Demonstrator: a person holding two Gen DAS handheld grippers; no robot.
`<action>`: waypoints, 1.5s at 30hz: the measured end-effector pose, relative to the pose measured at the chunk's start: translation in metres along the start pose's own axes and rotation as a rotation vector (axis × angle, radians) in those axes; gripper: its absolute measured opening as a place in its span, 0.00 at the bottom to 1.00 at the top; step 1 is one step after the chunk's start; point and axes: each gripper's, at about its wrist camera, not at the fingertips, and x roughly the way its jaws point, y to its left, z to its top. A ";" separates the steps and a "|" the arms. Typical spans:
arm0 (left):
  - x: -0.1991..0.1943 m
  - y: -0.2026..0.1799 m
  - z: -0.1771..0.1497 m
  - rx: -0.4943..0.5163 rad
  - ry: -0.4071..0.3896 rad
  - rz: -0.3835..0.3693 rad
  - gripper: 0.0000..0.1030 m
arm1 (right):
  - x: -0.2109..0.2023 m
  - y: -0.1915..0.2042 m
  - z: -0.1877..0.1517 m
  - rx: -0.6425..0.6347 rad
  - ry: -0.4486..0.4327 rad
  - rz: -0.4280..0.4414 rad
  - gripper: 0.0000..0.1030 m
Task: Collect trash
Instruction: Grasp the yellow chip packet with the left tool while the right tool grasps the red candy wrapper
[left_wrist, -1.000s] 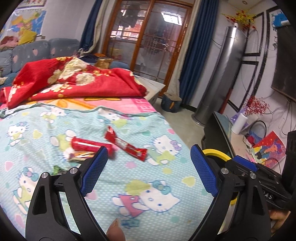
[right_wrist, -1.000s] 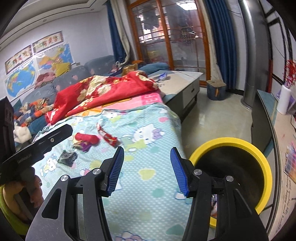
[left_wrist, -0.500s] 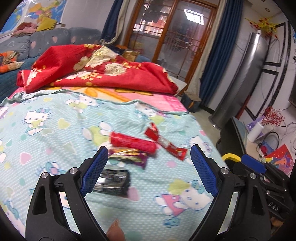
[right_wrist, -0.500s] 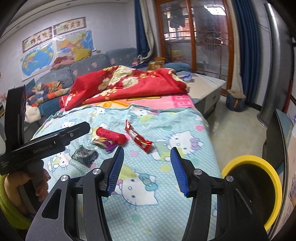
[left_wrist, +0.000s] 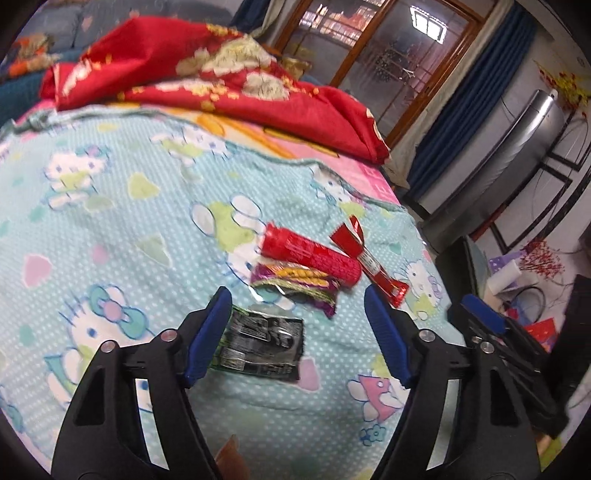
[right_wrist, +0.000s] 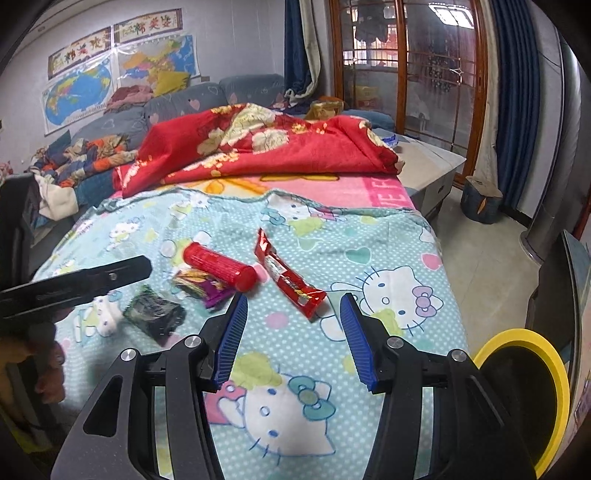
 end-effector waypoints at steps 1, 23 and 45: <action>0.004 0.000 0.000 -0.013 0.018 -0.015 0.59 | 0.004 -0.001 0.000 -0.001 0.007 -0.007 0.49; 0.058 0.006 0.006 -0.156 0.120 -0.084 0.55 | 0.085 -0.021 0.006 -0.031 0.124 0.009 0.49; 0.054 0.016 0.006 -0.199 0.085 -0.056 0.25 | 0.080 -0.019 -0.005 0.048 0.148 0.107 0.12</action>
